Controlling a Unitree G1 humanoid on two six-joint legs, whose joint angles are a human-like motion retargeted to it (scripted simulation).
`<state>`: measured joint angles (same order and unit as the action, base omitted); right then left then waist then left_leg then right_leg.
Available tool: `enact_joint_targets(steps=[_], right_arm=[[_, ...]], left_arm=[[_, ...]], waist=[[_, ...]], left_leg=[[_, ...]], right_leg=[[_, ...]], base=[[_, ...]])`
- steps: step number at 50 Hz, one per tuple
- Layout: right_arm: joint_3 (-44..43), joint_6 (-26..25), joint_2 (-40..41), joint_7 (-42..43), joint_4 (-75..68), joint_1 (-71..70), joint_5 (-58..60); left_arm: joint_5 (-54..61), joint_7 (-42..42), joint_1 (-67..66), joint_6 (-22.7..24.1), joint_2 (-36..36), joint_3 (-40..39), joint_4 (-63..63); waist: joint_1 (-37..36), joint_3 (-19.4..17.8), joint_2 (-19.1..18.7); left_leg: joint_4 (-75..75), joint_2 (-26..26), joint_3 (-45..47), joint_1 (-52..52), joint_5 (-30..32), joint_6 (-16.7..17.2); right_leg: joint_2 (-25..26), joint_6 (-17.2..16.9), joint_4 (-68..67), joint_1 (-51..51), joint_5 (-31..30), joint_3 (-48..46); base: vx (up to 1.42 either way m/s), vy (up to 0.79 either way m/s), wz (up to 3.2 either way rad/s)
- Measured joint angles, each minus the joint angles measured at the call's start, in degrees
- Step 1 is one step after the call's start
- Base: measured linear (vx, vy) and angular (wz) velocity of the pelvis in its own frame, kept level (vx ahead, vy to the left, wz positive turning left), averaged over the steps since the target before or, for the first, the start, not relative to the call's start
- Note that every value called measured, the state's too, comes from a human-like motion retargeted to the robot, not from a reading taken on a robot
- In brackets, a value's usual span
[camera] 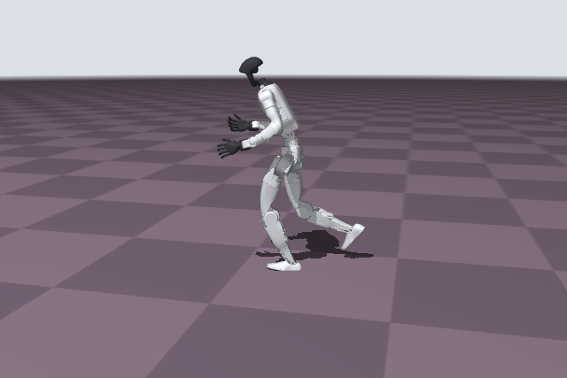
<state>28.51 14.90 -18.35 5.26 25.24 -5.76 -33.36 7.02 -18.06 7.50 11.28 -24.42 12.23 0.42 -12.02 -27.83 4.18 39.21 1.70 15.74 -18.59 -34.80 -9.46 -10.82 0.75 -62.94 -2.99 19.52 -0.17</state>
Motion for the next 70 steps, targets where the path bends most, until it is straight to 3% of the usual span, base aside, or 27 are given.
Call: enact_joint_targets(steps=[4,8,11,14,15,17,20,22,23,25,27,29,32,35,37,39,40,43,46,50,53,55,59,62,65,67,70], right_arm=[[-6.4,1.4,-10.9,-6.5,9.3,11.8,-5.3],[-11.7,-0.1,-20.2,-6.4,14.8,17.3,-9.8],[-14.9,-2.2,-21.8,-6.6,14.1,19.8,-9.5],[-14.7,-1.9,-20.4,-6.1,11.1,20.0,-4.3],[-14.1,-1.2,-19.7,-5.2,9.9,19.5,-2.4],[-11.6,1.3,-18.0,-0.3,6.9,16.2,1.3],[-6.7,3.9,-14.2,10.1,1.4,5.9,6.1],[-5.0,5.1,-9.5,14.6,0.3,-0.8,7.5],[-5.0,5.4,-7.3,15.2,0.8,-3.9,7.6],[-6.3,7.1,-2.2,15.2,3.1,-8.6,7.5],[-6.8,7.6,1.7,14.9,5.1,-12.9,9.0],[-6.5,7.4,4.6,15.3,6.5,-17.3,9.5],[-5.2,6.3,6.6,15.0,8.1,-23.3,8.6],[-3.5,6.3,5.4,12.9,11.0,-25.7,10.1],[-2.6,6.6,4.5,10.8,12.1,-24.9,11.8],[-1.6,6.6,4.4,8.4,10.9,-21.7,13.0],[-1.3,6.6,4.3,7.2,9.5,-19.4,13.3],[-0.5,5.4,3.0,7.6,4.0,-7.8,12.7],[-3.7,5.5,-2.6,4.9,4.9,4.5,9.3],[-10.6,4.0,-16.2,-2.6,11.3,15.9,2.4],[-16.2,1.5,-23.0,-5.1,12.5,21.8,0.9],[-19.3,-0.9,-25.6,-6.2,12.1,25.9,0.5],[-21.6,-5.4,-28.3,-9.7,9.8,32.2,1.4],[-18.9,-5.7,-29.5,-12.5,6.3,31.7,2.1],[-13.7,-4.6,-30.8,-13.0,2.4,24.2,10.1],[-9.9,-2.8,-30.3,-10.0,1.1,14.4,15.5],[-4.4,-1.8,-22.0,-4.7,0.1,-2.4,18.4]], left_arm=[[-5.1,-4.2,23.2,-0.7,6.5,3.4,-5.4],[5.3,-9.9,33.2,2.2,10.2,8.8,-12.3],[9.2,-3.6,35.1,1.9,10.6,11.6,-16.1],[7.2,6.4,29.6,1.2,11.0,11.8,-18.4],[5.5,8.2,26.5,1.4,11.0,11.6,-18.5],[-1.9,2.4,18.7,2.4,10.5,11.1,-16.7],[-7.2,-12.4,5.1,0.7,10.8,9.6,-12.5],[-5.8,-14.2,-4.9,0.6,8.4,6.1,-13.5],[-5.9,-13.2,-8.7,0.9,6.8,4.2,-14.4],[-6.4,-9.3,-16.9,2.6,0.0,-0.9,-17.9],[-5.4,-5.1,-23.1,3.7,-5.2,-3.9,-19.1],[-1.2,-1.6,-28.9,4.1,-9.2,-7.0,-19.1],[7.3,3.0,-37.0,3.6,-12.5,-13.5,-18.4],[10.5,6.7,-41.8,3.4,-13.2,-17.7,-17.1],[8.8,8.7,-40.3,3.9,-13.7,-17.0,-15.2],[3.5,7.7,-34.4,5.5,-14.0,-12.6,-10.9],[-0.3,5.8,-29.7,6.8,-14.0,-9.2,-7.6],[-10.3,-0.4,-12.7,5.7,-14.2,1.7,-0.7],[-16.4,-2.9,6.5,3.8,-12.7,9.4,-1.5],[-15.4,-4.8,24.0,1.8,-7.9,11.5,-7.1],[-10.6,-5.3,32.2,0.8,-5.8,11.8,-9.9],[-6.3,-3.2,35.6,-0.1,-4.4,11.0,-11.5],[-1.7,1.9,33.5,-2.3,0.4,7.9,-16.4],[-1.3,5.3,26.9,-2.4,4.0,6.4,-19.8],[-6.8,8.7,17.4,-3.0,4.9,1.6,-18.6],[-8.3,5.6,7.5,-3.5,5.7,-2.2,-14.2],[-0.2,1.4,-9.3,-2.4,7.5,-6.8,-7.3]], waist=[[12.3,3.8,-4.5],[26.5,6.8,-9.5],[32.8,7.2,-8.6],[34.6,7.4,-6.7],[34.6,7.6,-6.3],[32.9,7.5,-7.5],[28.3,6.1,-9.9],[23.3,7.0,-9.3],[20.9,6.7,-8.9],[14.5,7.0,-7.2],[8.7,8.1,-4.5],[3.9,9.2,-2.0],[-1.4,9.6,0.7],[-4.0,9.8,1.1],[-4.0,9.1,0.8],[-3.4,7.2,0.9],[-3.1,5.7,1.4],[-1.7,1.8,3.0],[2.9,3.3,4.0],[15.2,9.0,0.1],[21.5,12.7,-2.2],[22.7,14.4,-1.2],[19.9,15.6,4.3],[16.6,15.7,6.2],[14.0,13.5,4.2],[12.2,10.8,2.9],[9.7,7.8,4.0]], left_leg=[[-9.2,-1.0,-4.6,6.7,2.0,4.0],[-18.0,0.2,-9.0,13.5,8.7,6.9],[-20.3,-2.0,-10.9,20.1,13.1,7.6],[-12.3,-3.7,-11.6,23.5,15.7,6.6],[-6.5,-3.9,-11.6,22.8,16.4,6.0],[9.2,-2.3,-11.2,18.2,18.7,4.8],[29.7,1.2,-9.9,10.3,17.4,2.1],[37.2,2.9,-7.6,4.2,14.7,1.3],[37.7,1.9,-7.8,1.9,13.8,-0.5],[36.4,2.3,-6.0,-2.1,12.6,0.1],[27.2,1.4,-3.7,-4.4,11.1,-2.6],[13.8,2.1,-0.4,-4.8,11.6,-2.7],[-12.8,3.4,2.2,-1.2,14.1,0.8],[-32.2,6.0,-2.6,1.2,14.3,5.6],[-33.1,8.0,-5.0,1.7,18.0,6.6],[-25.1,9.0,-5.0,1.4,21.0,5.4],[-18.8,8.7,-4.6,0.7,19.7,3.8],[-0.9,8.6,-2.3,-1.2,7.7,1.6],[1.6,7.8,0.7,-0.7,5.0,2.1],[-8.2,7.6,3.9,4.7,8.4,4.2],[-18.0,6.8,8.0,10.3,14.9,5.8],[-22.2,5.1,10.8,14.1,19.5,7.7],[-20.8,0.3,11.0,20.3,23.9,9.8],[-5.3,0.0,7.0,17.3,22.8,9.1],[19.6,2.3,-0.3,8.9,22.9,10.8],[34.1,2.8,-3.1,4.5,19.5,10.5],[48.5,3.2,-2.3,0.3,10.4,5.3]], right_leg=[[3.0,1.5,-0.1,16.2,5.4,-4.0],[6.2,-2.4,28.3,23.6,0.2,-9.1],[3.7,-6.1,51.9,23.2,-2.5,-15.7],[0.9,-6.8,57.6,21.4,-5.3,-22.1],[0.2,-5.7,56.3,20.6,-7.1,-22.7],[0.6,-1.9,48.2,20.3,-4.5,-20.7],[2.6,1.1,33.5,21.0,6.4,-16.9],[3.0,0.3,26.5,21.6,10.3,-14.2],[3.6,0.0,29.3,18.5,10.3,-13.0],[4.7,-1.3,32.2,13.8,10.1,-9.4],[3.9,-2.7,36.2,10.3,6.8,-5.6],[3.1,-3.9,40.1,6.6,3.3,-2.4],[3.0,-5.9,44.8,0.3,-0.4,2.2],[3.6,-8.0,46.8,-6.5,-0.5,5.1],[3.1,-7.5,44.3,-10.2,1.8,5.0],[1.7,-5.6,35.4,-11.1,5.2,3.8],[0.3,-4.7,28.6,-10.4,6.9,3.2],[-2.7,-2.8,5.8,-3.5,11.3,3.6],[-1.7,-1.4,-5.4,6.7,16.3,5.0],[1.7,-2.3,2.0,16.2,15.7,-1.6],[1.2,-3.5,19.5,19.5,11.0,-11.9],[0.2,-4.2,33.7,19.2,6.7,-20.0],[0.1,-5.8,52.5,15.1,-0.9,-38.7],[1.2,-3.8,53.2,12.8,4.9,-42.4],[3.8,0.0,46.6,12.8,13.7,-32.2],[5.7,1.5,40.6,13.0,16.7,-24.4],[8.0,1.6,38.6,10.0,18.0,-12.4]], base=[[0.98,0.12,1.25],[1.06,-0.08,0.97],[1.17,-0.24,0.44],[1.19,-0.3,-0.16],[1.16,-0.29,-0.44],[1.13,-0.26,-0.74],[1.08,-0.2,-1.27],[1.04,-0.14,-1.58],[0.99,-0.1,-1.59],[1.0,-0.05,-1.74],[0.95,0.01,-1.61],[0.96,0.09,-1.55],[1.0,0.2,-1.65],[1.0,0.32,-1.32],[0.93,0.37,-0.81],[0.83,0.37,-0.52],[0.74,0.35,-0.48],[0.63,0.31,-0.55],[0.5,0.23,-0.43],[0.45,0.15,-0.41],[0.46,0.0,-1.22],[0.5,-0.09,-2.07],[0.54,-0.11,-2.74],[0.5,-0.06,-3.05],[0.47,0.02,-3.34],[0.46,0.03,-3.87],[0.51,-0.02,-4.01]])
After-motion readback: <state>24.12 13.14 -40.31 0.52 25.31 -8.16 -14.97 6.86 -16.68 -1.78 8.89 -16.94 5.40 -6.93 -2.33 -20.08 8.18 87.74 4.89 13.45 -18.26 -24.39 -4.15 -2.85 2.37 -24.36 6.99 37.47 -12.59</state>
